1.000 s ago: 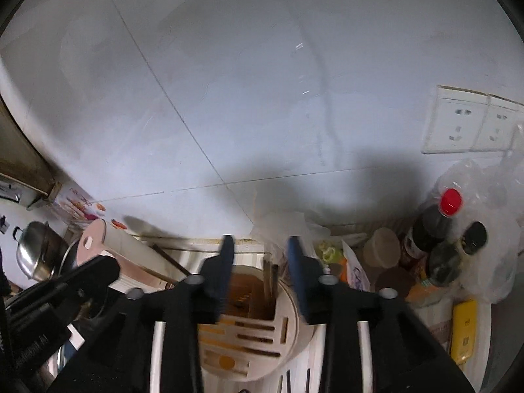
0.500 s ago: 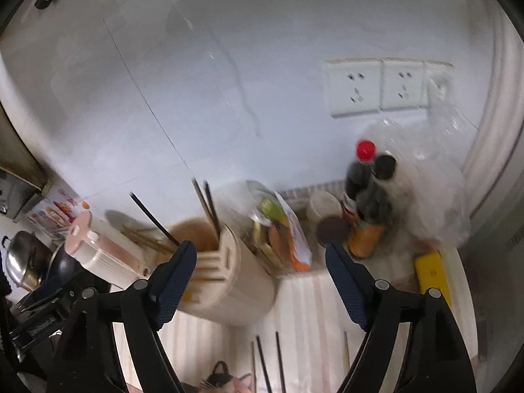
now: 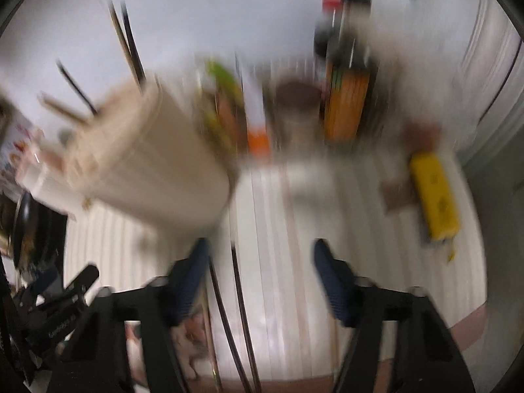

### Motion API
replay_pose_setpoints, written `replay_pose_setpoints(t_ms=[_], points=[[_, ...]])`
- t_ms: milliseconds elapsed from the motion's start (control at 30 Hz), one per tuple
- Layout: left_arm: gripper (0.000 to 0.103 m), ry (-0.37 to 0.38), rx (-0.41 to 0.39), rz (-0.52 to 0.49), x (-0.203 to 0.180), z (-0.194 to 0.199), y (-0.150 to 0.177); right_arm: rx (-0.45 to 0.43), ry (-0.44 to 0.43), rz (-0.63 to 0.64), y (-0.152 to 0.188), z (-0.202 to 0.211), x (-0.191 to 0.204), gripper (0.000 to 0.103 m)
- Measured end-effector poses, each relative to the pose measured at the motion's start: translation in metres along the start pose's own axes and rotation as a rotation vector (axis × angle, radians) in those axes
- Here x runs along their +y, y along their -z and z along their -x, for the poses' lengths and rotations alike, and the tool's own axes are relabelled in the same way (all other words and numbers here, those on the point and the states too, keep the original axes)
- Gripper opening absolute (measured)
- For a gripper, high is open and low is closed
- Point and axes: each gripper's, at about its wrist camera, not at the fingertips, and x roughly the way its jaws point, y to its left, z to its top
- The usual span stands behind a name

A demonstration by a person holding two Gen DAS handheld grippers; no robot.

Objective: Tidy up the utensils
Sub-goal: 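Grasp a wooden chopstick with the left gripper while the right grasps a black chopstick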

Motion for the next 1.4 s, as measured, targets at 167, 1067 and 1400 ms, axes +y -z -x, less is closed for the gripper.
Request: replay_pose_setpoints(t_ms=[167, 1067, 1400], points=[[0.103, -0.064, 0.131, -0.043, -0.007, -0.054, 0.027, 0.193, -0.019, 0.010, 0.037, -0.075, 0.003, 0.044], [0.005, 0.141, 0.226, -0.217, -0.101, -0.062, 0.073, 0.268, 0.158, -0.015, 0.085, -0.097, -0.047, 0.006], [0.006, 0.083, 0.260, -0.128, -0.039, -0.073, 0.077, 0.335, 0.107, 0.088, 0.092, -0.103, -0.001, 0.006]])
